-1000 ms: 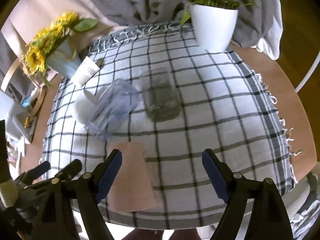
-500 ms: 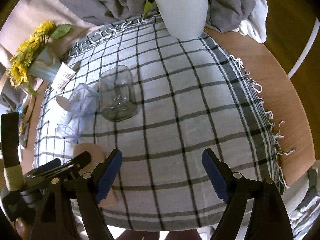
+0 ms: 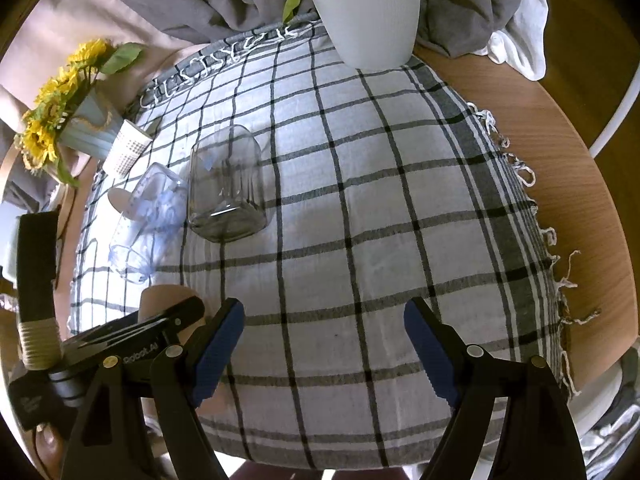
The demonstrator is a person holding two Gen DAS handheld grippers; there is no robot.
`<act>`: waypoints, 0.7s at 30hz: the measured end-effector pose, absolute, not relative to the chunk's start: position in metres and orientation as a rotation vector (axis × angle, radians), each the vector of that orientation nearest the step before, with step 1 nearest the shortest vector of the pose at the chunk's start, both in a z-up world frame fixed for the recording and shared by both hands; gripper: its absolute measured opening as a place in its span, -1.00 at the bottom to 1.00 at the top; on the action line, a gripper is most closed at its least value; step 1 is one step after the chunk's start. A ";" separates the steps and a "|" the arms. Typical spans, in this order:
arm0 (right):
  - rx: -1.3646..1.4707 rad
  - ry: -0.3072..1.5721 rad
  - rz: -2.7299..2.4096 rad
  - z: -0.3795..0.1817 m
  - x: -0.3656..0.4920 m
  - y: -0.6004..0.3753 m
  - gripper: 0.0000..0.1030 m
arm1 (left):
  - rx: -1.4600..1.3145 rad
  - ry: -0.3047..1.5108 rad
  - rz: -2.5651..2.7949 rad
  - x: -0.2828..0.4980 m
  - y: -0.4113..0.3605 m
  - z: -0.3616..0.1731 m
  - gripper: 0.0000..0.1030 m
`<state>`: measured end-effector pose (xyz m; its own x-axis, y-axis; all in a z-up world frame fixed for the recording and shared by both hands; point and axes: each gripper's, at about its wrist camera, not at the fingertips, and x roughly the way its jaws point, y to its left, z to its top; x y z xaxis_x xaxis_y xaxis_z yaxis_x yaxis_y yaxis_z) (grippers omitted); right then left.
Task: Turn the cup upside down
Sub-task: 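Lift the pink cup with the right gripper and rotate it upright, then lower the pink cup rim-down onto the cloth and open the right gripper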
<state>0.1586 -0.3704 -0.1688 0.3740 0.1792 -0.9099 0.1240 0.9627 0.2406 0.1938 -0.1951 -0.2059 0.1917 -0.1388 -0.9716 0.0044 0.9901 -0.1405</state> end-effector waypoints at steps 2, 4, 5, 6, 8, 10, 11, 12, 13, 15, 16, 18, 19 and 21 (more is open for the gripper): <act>0.288 1.188 0.033 -0.168 0.157 -0.371 0.60 | -0.113 1.361 -0.101 0.192 -0.195 -0.203 0.25; 0.292 1.183 0.034 -0.167 0.156 -0.372 0.60 | -0.112 1.341 -0.104 0.190 -0.195 -0.197 0.24; 0.293 1.183 0.034 -0.167 0.155 -0.372 0.60 | -0.113 1.331 -0.105 0.190 -0.195 -0.195 0.24; 0.297 1.180 0.037 -0.166 0.155 -0.372 0.60 | -0.113 1.316 -0.105 0.189 -0.194 -0.191 0.24; 0.304 1.176 0.039 -0.164 0.154 -0.373 0.60 | -0.104 1.289 -0.103 0.188 -0.193 -0.185 0.24; 0.309 1.168 0.044 -0.162 0.154 -0.372 0.60 | -0.095 1.261 -0.098 0.187 -0.192 -0.178 0.24; 0.308 1.164 0.045 -0.160 0.153 -0.372 0.60 | -0.091 1.249 -0.100 0.187 -0.192 -0.176 0.24; 0.308 1.160 0.046 -0.159 0.152 -0.371 0.60 | -0.088 1.242 -0.101 0.187 -0.192 -0.174 0.24; 0.307 1.154 0.047 -0.157 0.151 -0.371 0.60 | -0.082 1.231 -0.101 0.186 -0.191 -0.171 0.23; 0.303 1.147 0.052 -0.154 0.150 -0.370 0.60 | -0.065 1.202 -0.104 0.184 -0.193 -0.166 0.23; 0.300 1.143 0.054 -0.153 0.150 -0.369 0.60 | -0.063 1.190 -0.107 0.182 -0.191 -0.164 0.23; 0.291 1.136 0.053 -0.151 0.148 -0.368 0.60 | -0.054 1.162 -0.114 0.179 -0.193 -0.160 0.23; 0.287 1.134 0.053 -0.150 0.147 -0.368 0.60 | -0.050 1.149 -0.118 0.177 -0.193 -0.158 0.23; 0.280 1.133 0.054 -0.149 0.146 -0.368 0.60 | -0.049 1.120 -0.133 0.171 -0.194 -0.155 0.22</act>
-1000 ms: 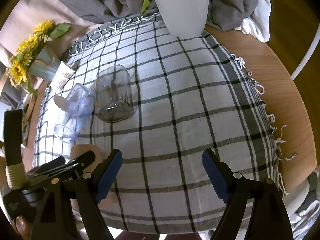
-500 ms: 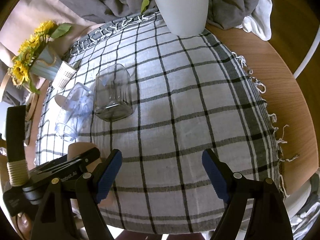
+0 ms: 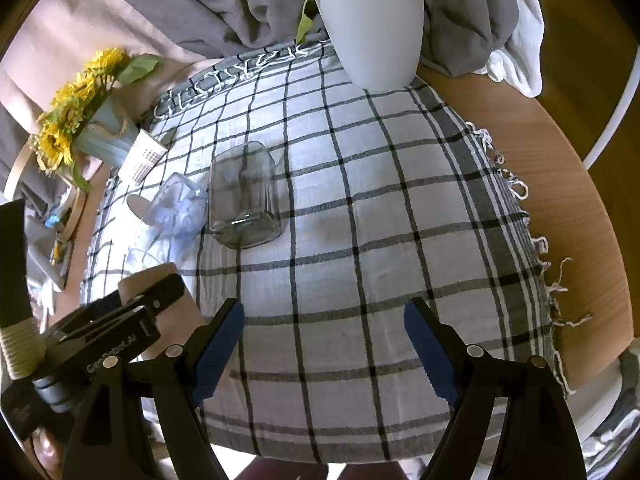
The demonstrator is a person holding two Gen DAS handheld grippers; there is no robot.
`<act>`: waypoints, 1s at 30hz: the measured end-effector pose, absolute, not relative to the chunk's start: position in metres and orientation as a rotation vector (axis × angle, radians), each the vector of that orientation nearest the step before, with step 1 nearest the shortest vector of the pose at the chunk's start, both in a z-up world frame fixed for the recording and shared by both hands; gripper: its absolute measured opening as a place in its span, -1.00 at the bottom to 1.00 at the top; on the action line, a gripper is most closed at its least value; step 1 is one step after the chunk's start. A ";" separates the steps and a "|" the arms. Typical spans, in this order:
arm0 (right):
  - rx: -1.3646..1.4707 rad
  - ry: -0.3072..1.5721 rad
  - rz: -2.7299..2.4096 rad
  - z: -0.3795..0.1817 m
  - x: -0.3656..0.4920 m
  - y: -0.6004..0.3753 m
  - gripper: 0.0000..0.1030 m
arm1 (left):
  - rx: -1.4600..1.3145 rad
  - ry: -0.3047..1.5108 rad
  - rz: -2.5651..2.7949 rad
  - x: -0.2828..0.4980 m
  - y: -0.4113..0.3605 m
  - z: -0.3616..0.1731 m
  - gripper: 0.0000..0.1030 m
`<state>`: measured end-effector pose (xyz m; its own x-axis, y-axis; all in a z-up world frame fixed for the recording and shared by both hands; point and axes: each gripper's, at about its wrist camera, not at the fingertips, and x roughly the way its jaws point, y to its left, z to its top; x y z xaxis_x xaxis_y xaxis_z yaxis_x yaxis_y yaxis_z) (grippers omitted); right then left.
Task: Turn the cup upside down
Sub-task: 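Lower the pink cup rim-down onto the cloth and open the right gripper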
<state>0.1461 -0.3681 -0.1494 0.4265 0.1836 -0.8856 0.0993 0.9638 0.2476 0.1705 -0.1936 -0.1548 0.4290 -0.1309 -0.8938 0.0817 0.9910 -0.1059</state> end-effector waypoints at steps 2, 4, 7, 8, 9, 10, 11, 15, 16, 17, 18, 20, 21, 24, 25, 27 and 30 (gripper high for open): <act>0.269 1.131 0.053 -0.149 0.143 -0.368 0.60 | -0.038 1.096 -0.138 0.164 -0.196 -0.153 0.22; 0.258 1.131 0.052 -0.149 0.141 -0.370 0.60 | -0.022 1.065 -0.145 0.156 -0.198 -0.151 0.22; 0.236 1.127 0.049 -0.150 0.137 -0.370 0.60 | -0.007 1.034 -0.150 0.145 -0.200 -0.148 0.22; 0.230 1.128 0.047 -0.150 0.135 -0.370 0.60 | -0.006 1.030 -0.149 0.142 -0.200 -0.147 0.22; 0.228 1.131 0.048 -0.151 0.134 -0.371 0.60 | -0.005 1.026 -0.147 0.138 -0.199 -0.146 0.22; 0.227 1.135 0.050 -0.152 0.132 -0.371 0.60 | -0.007 1.022 -0.144 0.134 -0.199 -0.145 0.22; 0.225 1.140 0.054 -0.153 0.131 -0.371 0.60 | -0.008 1.019 -0.143 0.130 -0.198 -0.145 0.22; 0.222 1.156 0.064 -0.155 0.123 -0.373 0.60 | 0.009 1.018 -0.153 0.112 -0.198 -0.144 0.23; 0.222 1.159 0.067 -0.156 0.122 -0.373 0.60 | 0.016 1.018 -0.157 0.107 -0.198 -0.144 0.23; 0.218 1.162 0.069 -0.157 0.121 -0.373 0.60 | 0.019 1.018 -0.160 0.103 -0.198 -0.144 0.23; 0.214 1.163 0.070 -0.157 0.120 -0.371 0.60 | 0.014 1.024 -0.166 0.100 -0.199 -0.146 0.23; 0.203 1.163 0.073 -0.157 0.118 -0.370 0.60 | -0.003 1.048 -0.182 0.097 -0.199 -0.150 0.23; 0.198 1.163 0.071 -0.157 0.117 -0.370 0.60 | -0.012 1.057 -0.187 0.095 -0.199 -0.151 0.24; 0.190 1.161 0.076 -0.157 0.116 -0.370 0.60 | -0.014 1.061 -0.199 0.092 -0.201 -0.154 0.25; 0.186 1.160 0.075 -0.156 0.115 -0.370 0.60 | -0.015 1.064 -0.199 0.092 -0.200 -0.155 0.27; 0.186 1.158 0.073 -0.156 0.114 -0.370 0.60 | -0.019 1.059 -0.191 0.093 -0.199 -0.155 0.40; 0.188 1.152 0.071 -0.155 0.114 -0.371 0.60 | -0.020 1.040 -0.166 0.093 -0.197 -0.153 0.57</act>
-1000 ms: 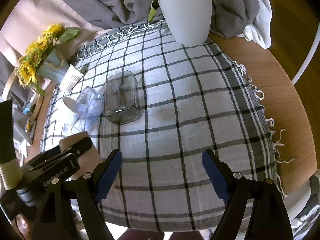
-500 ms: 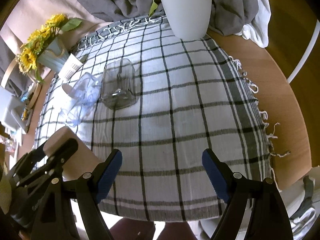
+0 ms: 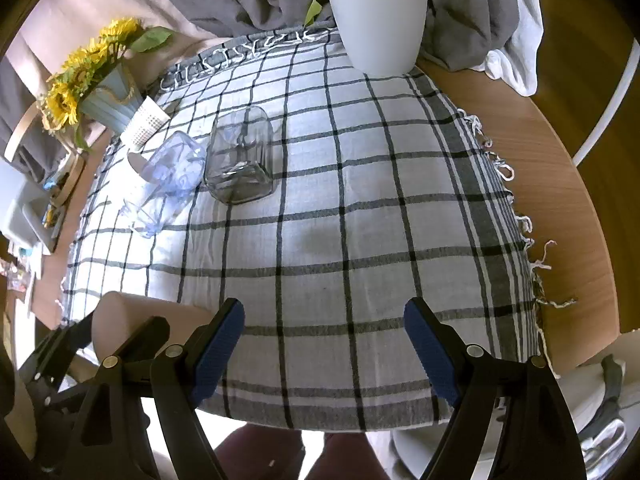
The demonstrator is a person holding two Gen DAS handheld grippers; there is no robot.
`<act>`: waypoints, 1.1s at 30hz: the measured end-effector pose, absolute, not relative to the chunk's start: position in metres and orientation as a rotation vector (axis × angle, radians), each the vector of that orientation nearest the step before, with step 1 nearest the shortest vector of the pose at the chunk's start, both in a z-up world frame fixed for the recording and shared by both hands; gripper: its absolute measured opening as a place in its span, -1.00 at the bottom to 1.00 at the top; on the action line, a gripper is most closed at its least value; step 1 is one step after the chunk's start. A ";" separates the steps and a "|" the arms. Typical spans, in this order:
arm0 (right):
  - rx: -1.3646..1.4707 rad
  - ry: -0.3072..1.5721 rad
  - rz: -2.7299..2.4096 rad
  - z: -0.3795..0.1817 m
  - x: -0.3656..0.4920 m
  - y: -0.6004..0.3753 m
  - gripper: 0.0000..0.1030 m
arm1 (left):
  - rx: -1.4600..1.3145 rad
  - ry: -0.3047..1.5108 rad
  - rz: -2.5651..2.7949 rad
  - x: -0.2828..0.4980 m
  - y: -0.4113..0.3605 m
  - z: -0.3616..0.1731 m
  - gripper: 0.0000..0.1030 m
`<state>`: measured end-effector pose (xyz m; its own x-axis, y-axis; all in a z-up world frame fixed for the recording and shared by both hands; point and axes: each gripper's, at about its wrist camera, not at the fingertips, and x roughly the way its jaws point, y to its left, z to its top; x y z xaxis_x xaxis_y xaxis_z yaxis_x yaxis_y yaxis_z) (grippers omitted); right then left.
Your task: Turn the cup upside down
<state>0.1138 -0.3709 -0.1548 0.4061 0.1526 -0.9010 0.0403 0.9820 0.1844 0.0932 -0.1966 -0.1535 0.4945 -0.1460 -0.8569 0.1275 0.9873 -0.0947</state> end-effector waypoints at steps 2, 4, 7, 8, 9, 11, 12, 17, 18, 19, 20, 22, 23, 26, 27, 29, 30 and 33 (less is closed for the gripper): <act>0.185 1.144 0.059 -0.153 0.112 -0.371 0.62 | -0.019 1.030 -0.163 0.093 -0.195 -0.152 0.65; 0.188 1.133 0.046 -0.150 0.109 -0.372 0.71 | -0.015 1.012 -0.164 0.092 -0.195 -0.150 0.70; 0.186 1.106 0.016 -0.143 0.103 -0.373 0.75 | -0.024 0.979 -0.184 0.089 -0.194 -0.140 0.78; 0.189 1.095 0.004 -0.140 0.100 -0.374 0.78 | -0.025 0.968 -0.188 0.088 -0.194 -0.137 0.79; 0.192 1.083 -0.011 -0.136 0.096 -0.375 0.78 | -0.027 0.949 -0.196 0.084 -0.193 -0.131 0.79; 0.198 1.049 -0.051 -0.126 0.088 -0.377 0.78 | -0.033 0.916 -0.194 0.079 -0.188 -0.119 0.85; 0.201 1.022 -0.068 -0.119 0.082 -0.378 0.78 | -0.036 0.901 -0.189 0.076 -0.185 -0.113 0.92; 0.200 0.892 -0.086 -0.080 0.047 -0.366 0.79 | -0.023 0.783 -0.127 0.046 -0.161 -0.076 0.99; 0.197 0.873 -0.083 -0.074 0.041 -0.362 0.79 | -0.020 0.767 -0.111 0.041 -0.156 -0.069 0.99; 0.193 0.847 -0.079 -0.067 0.032 -0.356 0.79 | -0.013 0.749 -0.091 0.033 -0.148 -0.062 0.99; 0.190 0.820 -0.074 -0.061 0.023 -0.350 0.79 | -0.010 0.734 -0.081 0.027 -0.142 -0.057 0.99; 0.185 0.785 -0.069 -0.053 0.008 -0.339 0.79 | 0.003 0.696 -0.063 0.011 -0.129 -0.046 1.00; 0.183 0.768 -0.064 -0.049 -0.001 -0.334 0.79 | 0.010 0.678 -0.065 0.003 -0.123 -0.042 1.00; 0.179 0.724 -0.059 -0.039 -0.026 -0.318 0.79 | 0.040 0.645 -0.067 -0.021 -0.108 -0.032 1.00; 0.177 0.711 -0.061 -0.035 -0.036 -0.312 0.79 | 0.043 0.643 -0.064 -0.027 -0.104 -0.029 1.00; 0.170 0.680 -0.063 -0.029 -0.055 -0.301 0.79 | 0.043 0.633 -0.062 -0.043 -0.093 -0.025 1.00; 0.168 0.673 -0.064 -0.027 -0.063 -0.298 0.79 | 0.044 0.630 -0.062 -0.050 -0.089 -0.023 1.00; 0.172 0.642 -0.078 -0.020 -0.088 -0.289 0.79 | 0.061 0.629 -0.070 -0.069 -0.079 -0.020 1.00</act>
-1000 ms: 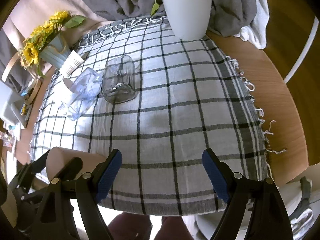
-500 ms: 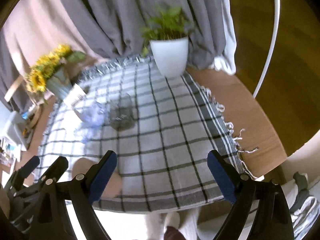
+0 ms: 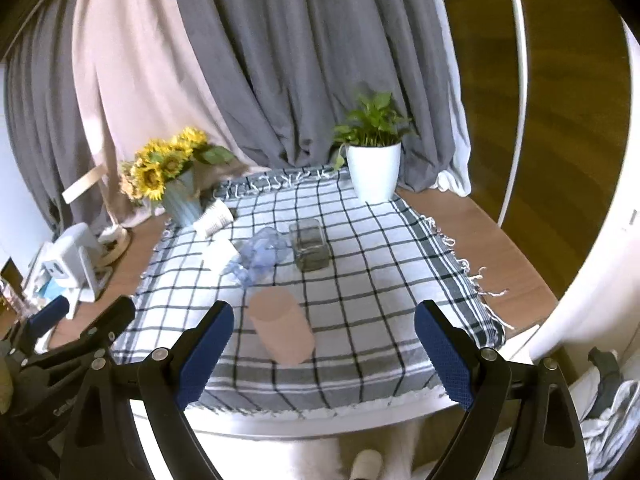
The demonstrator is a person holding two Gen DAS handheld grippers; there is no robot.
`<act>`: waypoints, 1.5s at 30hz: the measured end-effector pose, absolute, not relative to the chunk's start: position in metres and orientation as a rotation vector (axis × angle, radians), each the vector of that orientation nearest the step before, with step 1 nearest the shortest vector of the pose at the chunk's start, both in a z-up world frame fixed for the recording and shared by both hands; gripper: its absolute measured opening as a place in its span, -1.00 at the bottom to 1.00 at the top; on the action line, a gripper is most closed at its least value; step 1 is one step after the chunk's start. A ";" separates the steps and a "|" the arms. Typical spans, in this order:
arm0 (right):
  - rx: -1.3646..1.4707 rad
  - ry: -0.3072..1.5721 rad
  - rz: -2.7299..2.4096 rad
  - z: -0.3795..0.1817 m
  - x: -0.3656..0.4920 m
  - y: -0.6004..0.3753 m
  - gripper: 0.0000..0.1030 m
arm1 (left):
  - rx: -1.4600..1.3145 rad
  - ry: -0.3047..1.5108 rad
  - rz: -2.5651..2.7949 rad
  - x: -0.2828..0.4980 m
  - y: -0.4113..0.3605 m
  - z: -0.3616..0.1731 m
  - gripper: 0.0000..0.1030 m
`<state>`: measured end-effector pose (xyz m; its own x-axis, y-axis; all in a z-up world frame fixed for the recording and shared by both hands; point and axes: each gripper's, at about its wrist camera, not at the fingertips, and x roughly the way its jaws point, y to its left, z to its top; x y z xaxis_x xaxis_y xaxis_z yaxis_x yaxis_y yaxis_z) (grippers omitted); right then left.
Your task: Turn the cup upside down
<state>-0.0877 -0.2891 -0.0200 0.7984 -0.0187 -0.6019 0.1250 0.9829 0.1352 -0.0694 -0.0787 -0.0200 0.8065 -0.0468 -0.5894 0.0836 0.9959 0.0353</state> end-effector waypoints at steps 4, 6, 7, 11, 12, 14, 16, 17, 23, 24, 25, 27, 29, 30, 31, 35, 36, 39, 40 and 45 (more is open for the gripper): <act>0.170 0.613 -0.093 -0.012 -0.113 -0.278 0.79 | 0.073 0.610 -0.080 -0.093 -0.071 -0.014 1.00; 0.164 0.599 -0.095 -0.009 -0.126 -0.273 0.79 | 0.062 0.609 -0.087 -0.101 -0.067 -0.011 1.00; 0.164 0.596 -0.093 -0.008 -0.131 -0.271 0.79 | 0.051 0.610 -0.092 -0.105 -0.066 -0.010 1.00; 0.165 0.589 -0.079 -0.004 -0.147 -0.265 0.79 | 0.005 0.605 -0.089 -0.118 -0.057 -0.005 1.00; 0.164 0.583 -0.070 -0.003 -0.150 -0.264 0.79 | -0.002 0.597 -0.082 -0.122 -0.056 -0.003 1.00; 0.157 0.570 -0.057 0.001 -0.156 -0.262 0.79 | 0.002 0.582 -0.062 -0.127 -0.055 0.000 1.00; 0.142 0.555 -0.049 0.006 -0.160 -0.261 0.79 | 0.010 0.570 -0.056 -0.132 -0.056 0.002 1.00; 0.138 0.546 -0.044 0.008 -0.163 -0.262 0.79 | 0.009 0.569 -0.058 -0.134 -0.057 0.002 1.00; 0.141 0.534 -0.028 0.011 -0.172 -0.262 0.79 | -0.003 0.569 -0.062 -0.141 -0.056 0.005 1.00; 0.143 0.536 -0.025 0.011 -0.172 -0.263 0.79 | -0.001 0.571 -0.061 -0.141 -0.057 0.005 1.00; 0.145 0.536 -0.024 0.011 -0.173 -0.264 0.79 | -0.001 0.570 -0.064 -0.142 -0.056 0.004 1.00; 0.144 0.535 -0.024 0.011 -0.173 -0.264 0.79 | -0.003 0.570 -0.066 -0.144 -0.056 0.004 1.00; 0.142 0.531 -0.025 0.011 -0.173 -0.264 0.79 | -0.005 0.573 -0.070 -0.145 -0.056 0.005 1.00; 0.142 0.530 -0.026 0.011 -0.175 -0.263 0.79 | -0.006 0.574 -0.072 -0.146 -0.056 0.005 1.00; 0.143 0.531 -0.024 0.011 -0.175 -0.263 0.79 | -0.008 0.574 -0.070 -0.146 -0.056 0.005 1.00; 0.143 0.531 -0.027 0.012 -0.176 -0.263 0.79 | -0.005 0.573 -0.073 -0.146 -0.056 0.005 1.00; 0.145 0.532 -0.028 0.012 -0.176 -0.263 0.79 | -0.004 0.572 -0.073 -0.146 -0.056 0.005 1.00; 0.143 0.531 -0.029 0.012 -0.176 -0.263 0.79 | 0.002 0.566 -0.069 -0.148 -0.057 0.006 1.00; 0.143 0.532 -0.029 0.011 -0.176 -0.263 0.79 | 0.004 0.565 -0.069 -0.146 -0.058 0.008 1.00; 0.147 0.532 -0.029 0.011 -0.176 -0.264 0.79 | 0.003 0.563 -0.065 -0.142 -0.060 0.011 1.00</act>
<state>-0.1764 -0.2638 0.0112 0.8617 0.0103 -0.5073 0.0657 0.9891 0.1317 -0.1415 -0.0601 0.0109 0.8439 -0.0605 -0.5332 0.0618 0.9980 -0.0153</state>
